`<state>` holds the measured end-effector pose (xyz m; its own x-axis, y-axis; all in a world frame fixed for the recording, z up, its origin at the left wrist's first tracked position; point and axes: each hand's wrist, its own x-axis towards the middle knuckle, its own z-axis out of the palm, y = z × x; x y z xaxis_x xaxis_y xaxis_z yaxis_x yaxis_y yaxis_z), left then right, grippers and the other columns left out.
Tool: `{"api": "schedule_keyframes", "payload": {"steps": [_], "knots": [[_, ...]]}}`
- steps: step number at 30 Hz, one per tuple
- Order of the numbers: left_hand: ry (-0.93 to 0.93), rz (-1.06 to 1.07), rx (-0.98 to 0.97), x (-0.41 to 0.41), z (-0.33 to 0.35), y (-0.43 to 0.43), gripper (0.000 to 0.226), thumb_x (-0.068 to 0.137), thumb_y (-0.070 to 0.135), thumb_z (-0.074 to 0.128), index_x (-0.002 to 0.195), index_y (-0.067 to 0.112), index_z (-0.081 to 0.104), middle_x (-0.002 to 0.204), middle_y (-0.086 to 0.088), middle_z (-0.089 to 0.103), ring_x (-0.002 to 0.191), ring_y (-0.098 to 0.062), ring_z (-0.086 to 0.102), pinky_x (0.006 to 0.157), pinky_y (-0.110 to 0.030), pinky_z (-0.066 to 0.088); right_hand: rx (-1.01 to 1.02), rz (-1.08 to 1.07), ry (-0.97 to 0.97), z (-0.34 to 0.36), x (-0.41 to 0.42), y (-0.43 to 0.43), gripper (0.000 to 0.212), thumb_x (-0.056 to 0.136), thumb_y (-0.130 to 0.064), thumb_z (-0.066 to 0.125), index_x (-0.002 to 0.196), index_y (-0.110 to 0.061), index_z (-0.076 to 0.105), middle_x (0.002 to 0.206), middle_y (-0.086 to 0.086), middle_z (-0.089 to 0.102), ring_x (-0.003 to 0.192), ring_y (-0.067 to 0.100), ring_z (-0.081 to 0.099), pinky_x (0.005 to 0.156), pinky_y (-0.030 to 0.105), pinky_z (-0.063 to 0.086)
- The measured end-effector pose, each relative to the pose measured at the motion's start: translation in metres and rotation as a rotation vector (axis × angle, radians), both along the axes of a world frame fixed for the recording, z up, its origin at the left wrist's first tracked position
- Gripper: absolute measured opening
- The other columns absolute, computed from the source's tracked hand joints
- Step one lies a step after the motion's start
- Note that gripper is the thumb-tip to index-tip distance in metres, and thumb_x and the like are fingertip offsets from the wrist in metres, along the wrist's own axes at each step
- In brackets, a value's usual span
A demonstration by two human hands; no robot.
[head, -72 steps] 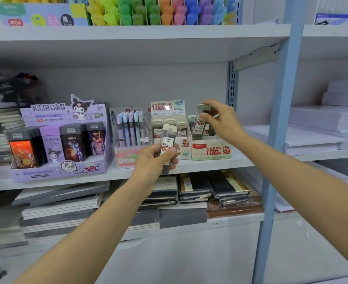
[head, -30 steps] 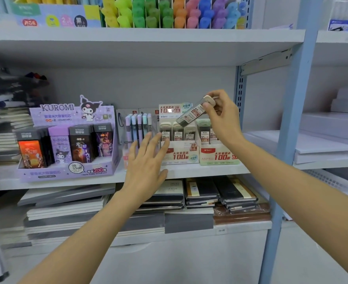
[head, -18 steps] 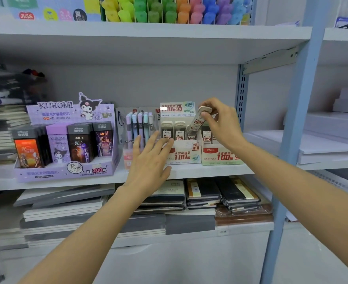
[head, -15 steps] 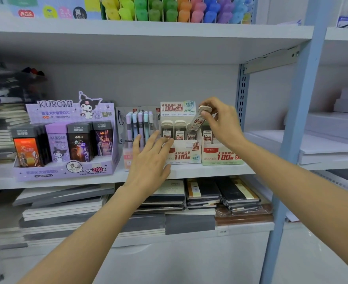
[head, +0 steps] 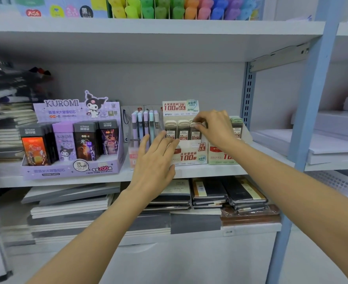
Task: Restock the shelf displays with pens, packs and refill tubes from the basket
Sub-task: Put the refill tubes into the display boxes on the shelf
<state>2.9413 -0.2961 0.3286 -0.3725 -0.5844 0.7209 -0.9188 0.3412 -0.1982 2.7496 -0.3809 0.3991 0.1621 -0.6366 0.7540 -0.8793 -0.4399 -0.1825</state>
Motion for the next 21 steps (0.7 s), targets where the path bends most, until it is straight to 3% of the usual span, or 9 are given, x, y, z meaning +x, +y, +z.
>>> {"api": "schedule_keyframes", "payload": {"steps": [3,5,7,9,11,13,17,21], "knots": [[-0.032,0.007,0.029,0.001,-0.001,0.001,0.067,0.093,0.03,0.054,0.152,0.016,0.024,0.157,-0.003,0.029,0.15,-0.022,0.006,0.121,-0.047,-0.004,-0.009,0.013,0.03,-0.003,-0.001,0.009,0.027,0.095,-0.033,0.057,0.118,-0.02,0.066,0.115,-0.001,0.069,0.108,0.019,0.057,0.103,0.038,0.032],[0.006,-0.023,0.017,0.002,-0.006,0.008,0.065,0.091,0.027,0.056,0.15,0.015,0.03,0.157,-0.004,0.028,0.15,-0.024,0.005,0.121,-0.048,-0.001,-0.048,0.096,0.004,-0.01,-0.003,0.026,0.028,0.097,-0.03,0.055,0.121,-0.019,0.064,0.12,-0.002,0.066,0.116,0.017,0.054,0.105,0.039,0.032],[0.134,-0.084,-0.039,0.003,-0.023,0.021,0.053,0.086,0.019,0.062,0.137,0.013,0.049,0.144,-0.007,0.046,0.143,-0.03,0.026,0.117,-0.048,0.019,-0.114,0.264,-0.046,-0.026,-0.004,0.051,0.022,0.097,-0.023,0.055,0.115,-0.017,0.066,0.112,-0.002,0.068,0.109,0.014,0.057,0.098,0.034,0.039],[0.27,-0.171,-0.041,0.005,-0.06,0.036,0.035,0.082,0.012,0.064,0.117,0.013,0.061,0.117,-0.006,0.06,0.116,-0.028,0.051,0.097,-0.04,0.038,-0.085,0.442,-0.111,-0.059,-0.001,0.079,0.017,0.096,-0.021,0.056,0.104,-0.015,0.068,0.099,-0.003,0.069,0.094,0.009,0.061,0.082,0.022,0.045],[0.336,-0.226,0.171,0.005,-0.113,0.053,0.021,0.083,0.011,0.064,0.104,0.015,0.065,0.097,0.001,0.064,0.094,-0.021,0.056,0.082,-0.036,0.045,0.072,0.544,-0.136,-0.108,0.003,0.102,0.014,0.095,-0.023,0.056,0.096,-0.015,0.068,0.088,-0.005,0.068,0.082,0.005,0.06,0.069,0.015,0.044],[0.369,-0.2,0.516,0.006,-0.174,0.071,0.012,0.087,0.016,0.062,0.098,0.019,0.067,0.089,0.007,0.065,0.088,-0.015,0.057,0.077,-0.037,0.048,0.297,0.558,-0.107,-0.171,0.006,0.117,0.013,0.095,-0.024,0.058,0.091,-0.017,0.068,0.083,-0.007,0.067,0.075,0.004,0.06,0.065,0.015,0.044],[0.423,-0.114,1.18,0.013,-0.293,0.109,0.01,0.088,0.019,0.065,0.097,0.016,0.069,0.091,-0.001,0.069,0.087,-0.02,0.064,0.078,-0.031,0.049,0.812,0.511,0.011,-0.312,0.004,0.141,0.012,0.093,-0.024,0.061,0.09,-0.016,0.07,0.081,-0.004,0.072,0.073,0.008,0.064,0.068,0.023,0.048],[0.284,0.014,1.507,0.026,-0.389,0.141,0.019,0.085,0.021,0.069,0.103,0.015,0.071,0.105,-0.003,0.072,0.098,-0.018,0.065,0.084,-0.028,0.048,1.226,0.454,0.233,-0.43,-0.001,0.168,0.018,0.092,-0.029,0.063,0.101,-0.016,0.071,0.098,-0.001,0.071,0.083,0.012,0.062,0.076,0.03,0.05]]}}
